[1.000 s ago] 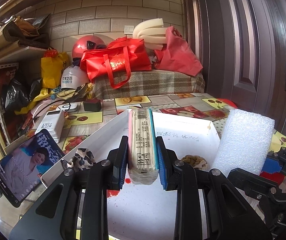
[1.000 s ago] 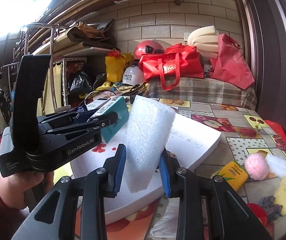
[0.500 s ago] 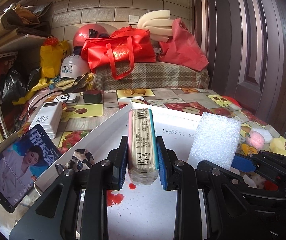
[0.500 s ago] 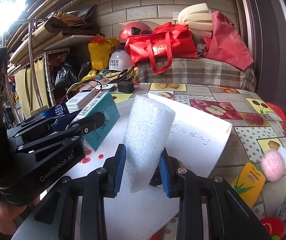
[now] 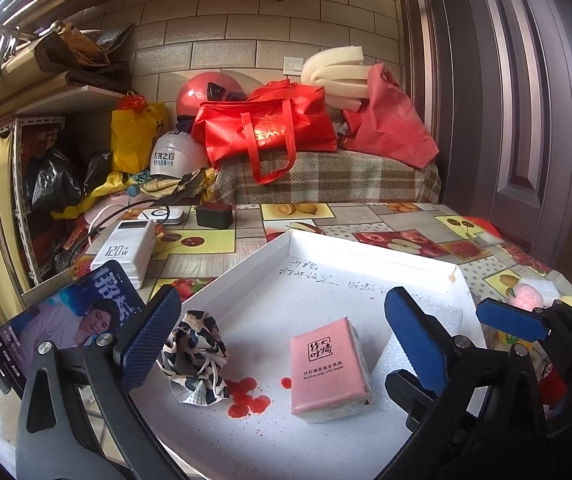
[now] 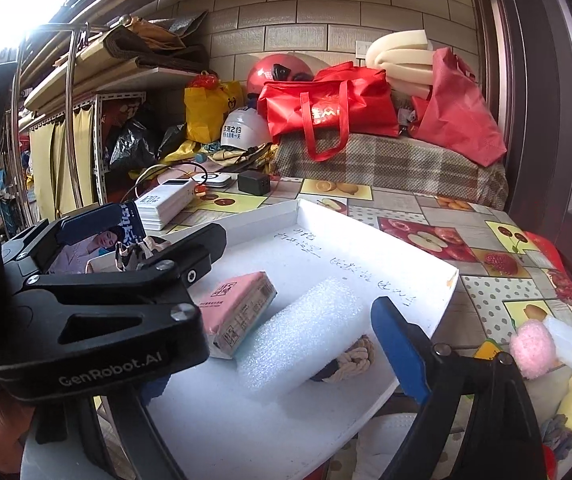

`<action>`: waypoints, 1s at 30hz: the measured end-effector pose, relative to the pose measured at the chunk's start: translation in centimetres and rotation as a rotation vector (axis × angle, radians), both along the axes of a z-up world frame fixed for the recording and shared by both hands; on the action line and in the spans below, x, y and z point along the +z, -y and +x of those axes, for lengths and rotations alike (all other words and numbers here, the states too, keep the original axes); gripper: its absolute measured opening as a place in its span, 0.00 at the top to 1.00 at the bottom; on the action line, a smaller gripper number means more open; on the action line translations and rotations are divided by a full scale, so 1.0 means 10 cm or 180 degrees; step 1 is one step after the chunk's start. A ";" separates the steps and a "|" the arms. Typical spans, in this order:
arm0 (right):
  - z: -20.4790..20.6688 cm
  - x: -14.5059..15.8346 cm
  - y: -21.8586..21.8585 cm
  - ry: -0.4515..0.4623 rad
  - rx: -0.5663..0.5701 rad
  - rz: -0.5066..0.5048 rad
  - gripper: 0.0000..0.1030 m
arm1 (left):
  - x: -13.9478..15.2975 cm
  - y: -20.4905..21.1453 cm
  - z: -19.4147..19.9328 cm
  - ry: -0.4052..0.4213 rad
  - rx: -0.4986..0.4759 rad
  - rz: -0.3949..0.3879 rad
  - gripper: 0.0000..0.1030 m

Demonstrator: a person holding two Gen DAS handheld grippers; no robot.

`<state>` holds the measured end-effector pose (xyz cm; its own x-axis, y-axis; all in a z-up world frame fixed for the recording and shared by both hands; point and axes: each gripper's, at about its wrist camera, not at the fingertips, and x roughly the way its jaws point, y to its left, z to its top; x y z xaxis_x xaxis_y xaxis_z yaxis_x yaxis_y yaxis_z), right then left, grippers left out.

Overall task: Organize soft objects
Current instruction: 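Lower the pink pack into the box with left gripper while right releases the foam, then grasp the white glove with left gripper while right reaches toward the red apple plush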

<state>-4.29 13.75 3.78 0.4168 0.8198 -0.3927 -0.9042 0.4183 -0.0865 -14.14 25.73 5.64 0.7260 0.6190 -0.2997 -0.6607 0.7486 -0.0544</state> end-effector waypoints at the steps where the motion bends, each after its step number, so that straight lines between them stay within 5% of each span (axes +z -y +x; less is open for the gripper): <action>1: -0.01 0.01 0.01 0.0022 -0.0003 0.0020 0.13 | 0.00 0.00 -0.02 0.0024 0.0017 0.0014 0.00; 10: -0.04 0.05 0.25 0.0070 -0.0020 0.0263 0.13 | 0.02 -0.09 -0.17 0.0238 0.0161 -0.0113 0.00; 19: -0.02 0.05 0.73 0.0107 -0.0278 0.0296 0.13 | 0.02 0.14 -0.14 0.0130 -0.0020 0.0037 0.00; 26: 0.41 0.09 1.48 -0.0101 -0.0653 0.0500 0.13 | 0.03 0.59 -0.06 0.0039 -0.0721 0.0159 0.00; 30: 0.83 0.12 1.99 -0.0261 -0.1202 0.0731 0.12 | 0.02 0.93 0.10 -0.0189 -0.1528 0.0038 0.00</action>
<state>4.03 -6.18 5.02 0.6786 0.6860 -0.2626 -0.6845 0.7203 0.1128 -13.10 16.41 5.84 0.9123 0.2220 -0.3443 -0.2423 0.9701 -0.0164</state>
